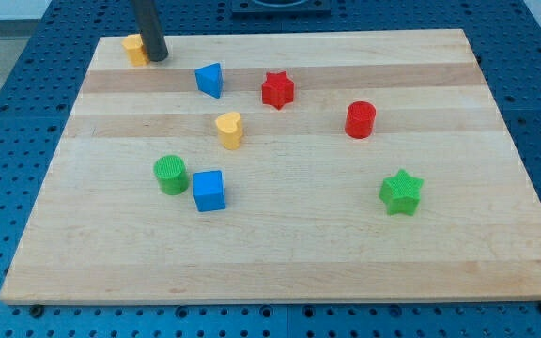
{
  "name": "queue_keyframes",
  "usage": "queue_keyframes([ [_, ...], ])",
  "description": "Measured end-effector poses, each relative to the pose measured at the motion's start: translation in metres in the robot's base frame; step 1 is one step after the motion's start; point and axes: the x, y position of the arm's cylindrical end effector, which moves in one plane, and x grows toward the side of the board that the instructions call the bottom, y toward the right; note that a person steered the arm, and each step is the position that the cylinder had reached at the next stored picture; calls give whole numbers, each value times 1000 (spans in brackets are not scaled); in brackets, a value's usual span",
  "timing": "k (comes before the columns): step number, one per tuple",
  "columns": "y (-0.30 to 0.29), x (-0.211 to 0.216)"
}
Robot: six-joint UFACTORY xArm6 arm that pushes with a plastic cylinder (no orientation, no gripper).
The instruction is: Place the blue triangle in between red circle and yellow heart
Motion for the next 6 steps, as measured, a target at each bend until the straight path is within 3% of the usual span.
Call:
queue_keyframes([
  [1, 10, 28],
  [4, 73, 52],
  [6, 142, 116],
])
